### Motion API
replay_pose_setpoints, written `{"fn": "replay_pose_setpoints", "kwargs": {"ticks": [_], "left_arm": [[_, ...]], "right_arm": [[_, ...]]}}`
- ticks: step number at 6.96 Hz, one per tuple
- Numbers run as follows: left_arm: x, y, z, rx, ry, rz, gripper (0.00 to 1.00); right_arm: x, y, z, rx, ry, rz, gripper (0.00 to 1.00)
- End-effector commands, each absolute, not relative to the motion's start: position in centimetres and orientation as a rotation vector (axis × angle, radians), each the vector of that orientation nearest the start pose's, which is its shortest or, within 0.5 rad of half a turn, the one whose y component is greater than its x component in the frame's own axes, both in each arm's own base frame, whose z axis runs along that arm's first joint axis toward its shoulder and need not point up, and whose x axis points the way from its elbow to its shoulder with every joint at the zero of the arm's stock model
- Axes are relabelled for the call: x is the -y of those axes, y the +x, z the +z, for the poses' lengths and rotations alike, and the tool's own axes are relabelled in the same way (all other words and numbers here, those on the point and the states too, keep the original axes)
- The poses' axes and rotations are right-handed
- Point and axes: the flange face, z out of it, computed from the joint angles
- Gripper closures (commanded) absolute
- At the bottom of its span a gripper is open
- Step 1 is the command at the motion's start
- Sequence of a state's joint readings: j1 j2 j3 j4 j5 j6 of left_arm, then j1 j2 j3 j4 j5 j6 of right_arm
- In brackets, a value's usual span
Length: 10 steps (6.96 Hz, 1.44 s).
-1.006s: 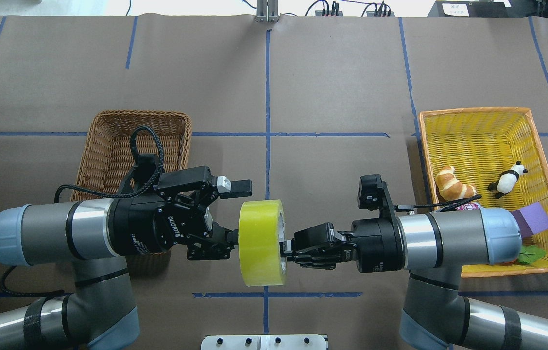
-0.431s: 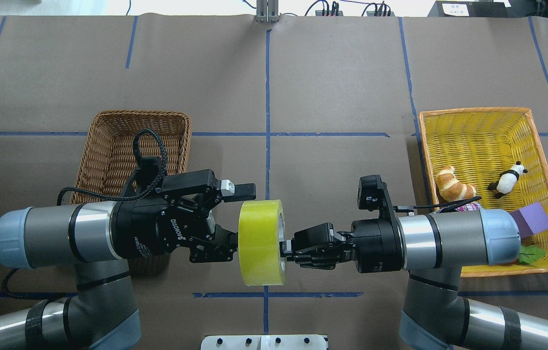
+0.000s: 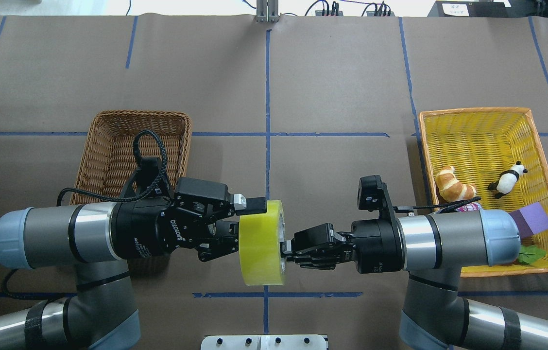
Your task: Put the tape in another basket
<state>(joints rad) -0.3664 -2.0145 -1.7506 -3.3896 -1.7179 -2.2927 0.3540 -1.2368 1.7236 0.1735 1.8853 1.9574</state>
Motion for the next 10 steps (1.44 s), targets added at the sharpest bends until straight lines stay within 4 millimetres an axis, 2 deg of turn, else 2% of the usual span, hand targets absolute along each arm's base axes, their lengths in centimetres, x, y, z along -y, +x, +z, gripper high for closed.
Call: {"fn": "replay_pose_setpoints", "kwargs": {"ticks": [1, 8, 9, 10], "left_arm": [[28.5, 41.1, 18.0, -2.4, -0.5, -0.308, 1.0], [28.6, 40.4, 17.9, -2.408, -0.487, -0.302, 1.0], [29.2, 39.6, 19.5, -2.387, -0.459, -0.321, 1.0], [30.9, 38.0, 20.0, -2.379, -0.415, -0.32, 1.0]], "right_arm": [[26.7, -43.4, 24.5, 2.185, -0.21, 0.061, 0.01], [26.8, -43.3, 24.5, 2.187, -0.206, 0.065, 0.0], [26.9, -43.2, 24.6, 2.186, -0.205, 0.066, 0.0], [27.2, -43.0, 24.6, 2.187, -0.197, 0.071, 0.0]]}}
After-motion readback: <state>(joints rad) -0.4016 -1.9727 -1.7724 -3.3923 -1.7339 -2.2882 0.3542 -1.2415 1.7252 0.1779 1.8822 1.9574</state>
